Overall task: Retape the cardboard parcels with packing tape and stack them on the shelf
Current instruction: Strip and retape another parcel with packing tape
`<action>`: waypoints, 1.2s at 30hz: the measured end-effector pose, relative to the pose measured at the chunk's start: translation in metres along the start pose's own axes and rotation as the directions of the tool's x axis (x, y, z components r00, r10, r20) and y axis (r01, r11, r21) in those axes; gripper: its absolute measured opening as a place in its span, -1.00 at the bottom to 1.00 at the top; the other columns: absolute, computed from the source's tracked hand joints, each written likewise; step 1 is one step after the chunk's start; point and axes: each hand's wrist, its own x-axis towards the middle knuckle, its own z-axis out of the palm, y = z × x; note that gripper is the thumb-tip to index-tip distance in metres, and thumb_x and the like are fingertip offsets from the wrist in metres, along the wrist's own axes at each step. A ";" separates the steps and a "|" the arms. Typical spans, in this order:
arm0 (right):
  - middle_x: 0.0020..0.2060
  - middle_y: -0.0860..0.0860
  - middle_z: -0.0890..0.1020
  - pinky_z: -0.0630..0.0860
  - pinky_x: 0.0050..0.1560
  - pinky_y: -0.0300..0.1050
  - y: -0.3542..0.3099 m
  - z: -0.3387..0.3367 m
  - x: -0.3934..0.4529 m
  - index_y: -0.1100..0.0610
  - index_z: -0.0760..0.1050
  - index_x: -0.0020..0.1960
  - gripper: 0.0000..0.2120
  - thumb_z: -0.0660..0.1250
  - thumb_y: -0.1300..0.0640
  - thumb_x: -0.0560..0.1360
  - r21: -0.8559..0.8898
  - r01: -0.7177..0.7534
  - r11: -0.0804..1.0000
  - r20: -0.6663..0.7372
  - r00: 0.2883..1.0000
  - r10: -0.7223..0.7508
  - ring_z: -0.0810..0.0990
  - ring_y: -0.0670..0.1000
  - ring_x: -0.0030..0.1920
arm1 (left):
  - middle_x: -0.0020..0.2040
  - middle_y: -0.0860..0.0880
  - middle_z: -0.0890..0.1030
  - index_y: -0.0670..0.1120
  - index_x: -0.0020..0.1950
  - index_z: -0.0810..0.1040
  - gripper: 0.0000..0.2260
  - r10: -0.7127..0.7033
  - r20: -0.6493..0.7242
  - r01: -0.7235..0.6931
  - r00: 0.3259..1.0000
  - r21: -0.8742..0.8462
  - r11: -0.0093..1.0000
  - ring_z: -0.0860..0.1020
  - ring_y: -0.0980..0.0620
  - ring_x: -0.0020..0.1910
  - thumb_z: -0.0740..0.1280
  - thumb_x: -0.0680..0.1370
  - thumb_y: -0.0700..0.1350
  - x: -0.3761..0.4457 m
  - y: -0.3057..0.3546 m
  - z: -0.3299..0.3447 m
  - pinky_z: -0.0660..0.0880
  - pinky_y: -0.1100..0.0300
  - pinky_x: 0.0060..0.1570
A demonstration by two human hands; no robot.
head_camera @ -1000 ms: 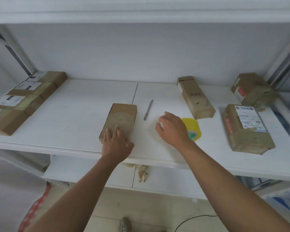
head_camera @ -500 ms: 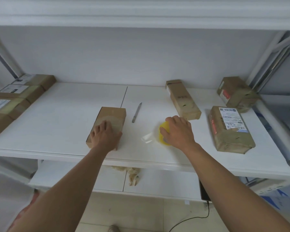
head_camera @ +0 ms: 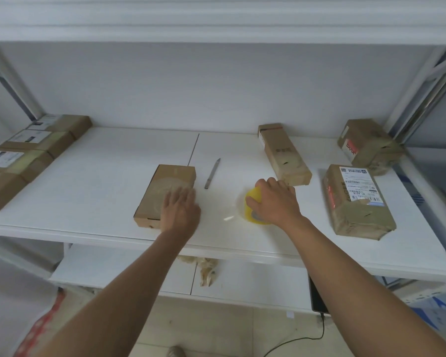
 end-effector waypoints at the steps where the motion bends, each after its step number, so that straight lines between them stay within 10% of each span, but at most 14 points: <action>1: 0.09 0.03 0.48 0.31 0.15 0.03 0.001 -0.001 0.001 0.07 0.41 0.21 -0.62 0.17 -0.16 0.54 0.007 0.002 1.000 0.013 1.000 -0.002 0.42 0.13 0.18 | 0.34 -0.16 0.55 -0.17 0.36 0.51 -0.64 0.092 -0.055 -0.096 0.994 -0.085 0.992 0.47 -0.19 0.36 0.18 0.60 -0.13 -0.004 0.010 0.003 0.39 -0.14 0.35; 3: 0.08 0.02 0.48 0.31 0.16 0.04 0.002 -0.001 0.002 0.07 0.42 0.19 -0.63 0.17 -0.17 0.54 0.021 0.011 1.000 0.028 1.000 -0.011 0.41 0.13 0.18 | 0.36 -0.13 0.53 -0.15 0.39 0.50 -0.65 0.170 -0.004 -0.165 0.985 -0.267 0.950 0.49 -0.17 0.32 0.20 0.61 -0.18 -0.007 0.033 0.007 0.48 -0.12 0.26; 9: 0.11 0.03 0.48 0.28 0.20 0.04 0.009 0.000 0.000 0.05 0.44 0.22 -0.60 0.20 -0.20 0.54 0.061 0.052 0.997 0.007 0.999 -0.052 0.41 0.13 0.20 | 0.40 -0.17 0.41 -0.08 0.36 0.54 -0.68 -0.094 0.448 0.273 0.889 -0.355 0.894 0.41 -0.18 0.36 0.23 0.61 -0.17 0.017 0.050 0.016 0.29 0.11 0.38; 20: 0.12 0.03 0.49 0.26 0.20 0.01 0.010 0.004 -0.002 0.03 0.45 0.25 -0.57 0.24 -0.23 0.53 0.082 0.094 0.992 -0.044 0.995 -0.090 0.43 0.12 0.20 | -0.08 -0.05 0.59 -0.05 -0.10 0.41 -0.88 0.023 0.382 0.129 0.924 -0.366 0.921 0.55 -0.12 -0.06 0.24 0.60 -0.23 0.005 0.042 0.009 0.45 0.10 -0.11; 28: -0.19 0.08 0.50 0.37 -0.05 0.04 0.011 0.007 -0.008 0.18 0.51 -0.04 -0.63 0.31 -0.14 0.44 0.034 0.137 0.990 -0.155 0.979 -0.130 0.50 0.21 -0.10 | -0.04 -0.08 0.60 -0.09 -0.04 0.41 -0.92 0.101 0.325 0.037 0.940 -0.391 0.920 0.55 -0.07 -0.08 0.21 0.63 -0.22 0.010 0.038 -0.034 0.49 0.07 -0.09; 36: -0.04 0.06 0.51 0.40 -0.09 0.00 -0.022 -0.009 -0.009 0.17 0.45 0.11 -0.62 0.31 -0.14 0.53 0.221 0.199 0.955 -0.174 0.971 -0.162 0.44 0.14 0.04 | -0.15 -0.10 0.66 -0.12 -0.08 0.60 -0.94 -0.013 0.434 0.255 0.901 -0.505 0.825 0.66 -0.12 -0.11 0.36 0.55 -0.25 0.030 -0.013 -0.083 0.62 -0.02 0.05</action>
